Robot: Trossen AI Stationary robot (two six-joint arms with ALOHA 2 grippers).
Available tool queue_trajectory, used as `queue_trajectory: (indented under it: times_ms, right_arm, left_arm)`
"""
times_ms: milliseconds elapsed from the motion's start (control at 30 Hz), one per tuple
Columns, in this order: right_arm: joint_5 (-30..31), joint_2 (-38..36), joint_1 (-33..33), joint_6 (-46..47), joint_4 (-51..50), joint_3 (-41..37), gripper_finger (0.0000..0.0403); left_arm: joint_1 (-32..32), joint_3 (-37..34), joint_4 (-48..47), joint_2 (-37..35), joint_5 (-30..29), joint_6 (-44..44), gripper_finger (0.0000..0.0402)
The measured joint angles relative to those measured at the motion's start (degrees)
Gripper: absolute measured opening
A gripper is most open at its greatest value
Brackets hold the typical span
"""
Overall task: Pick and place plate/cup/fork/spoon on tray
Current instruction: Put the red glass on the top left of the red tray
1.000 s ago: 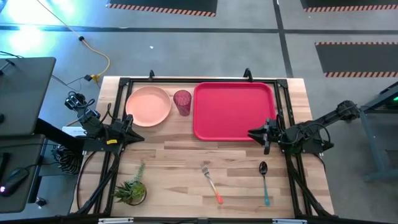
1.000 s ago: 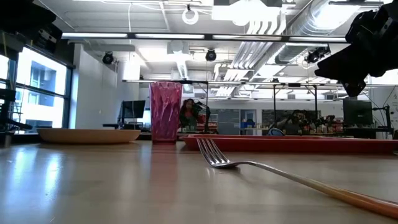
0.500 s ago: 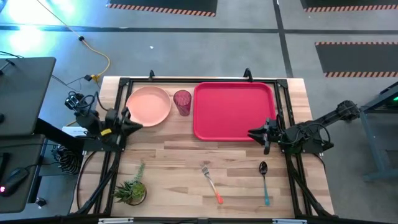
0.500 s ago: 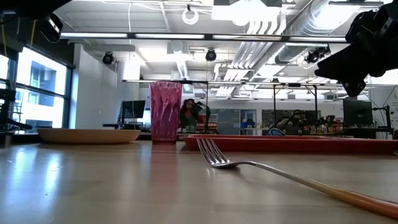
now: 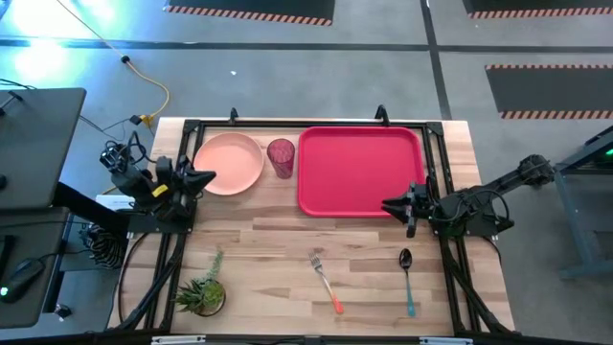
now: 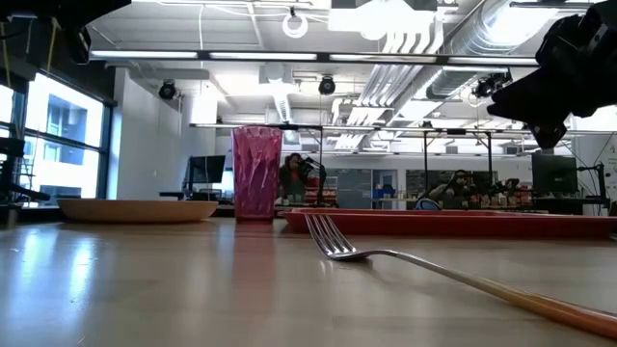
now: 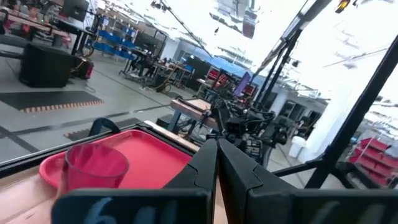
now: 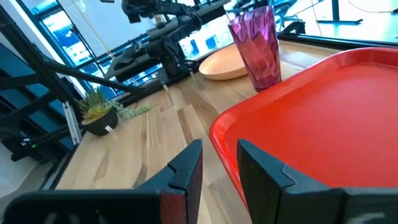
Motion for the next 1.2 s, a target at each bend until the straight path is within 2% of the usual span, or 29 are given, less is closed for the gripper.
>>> queue_trajectory:
  times_ms: [300, 467, 667, 767, 867, 1033, 1200]
  right_arm:
    - [0.6, 0.0, 0.0, 0.0, 0.2, 0.0, 0.0091]
    - [0.5, 0.0, 0.0, 0.0, 0.2, 0.0, 0.0091]
    - [2.4, 0.0, 0.0, 6.5, 0.3, 0.0, 0.0091]
    - [4.6, 0.0, 0.0, 9.6, 0.3, 0.0, 0.0091]
    - [7.0, 0.0, 0.0, 12.9, 0.7, 0.0, 0.0091]
    - [9.7, 0.0, 0.0, 17.2, 3.4, 0.0, 0.0091]
    - [12.2, 0.0, 0.0, 17.8, 8.6, 0.0, 0.0091]
  left_arm:
    - [0.0, 0.0, -0.1, 0.0, -0.5, 2.2, 0.0006]
    - [0.0, 0.0, -0.7, 0.0, -1.5, 2.1, 0.0031]
    - [0.0, 0.0, -0.1, 0.0, -11.0, 0.7, 0.008]
    - [0.0, 0.0, 1.4, 0.2, -14.2, 0.1, 0.0091]
    - [0.0, 0.0, 8.4, 1.4, -14.7, 5.4, 0.0091]
    - [0.0, 1.0, 26.3, 5.4, -15.6, 21.5, 0.0093]
    - [0.0, 8.2, 27.7, 11.8, -21.7, 30.1, 0.0093]
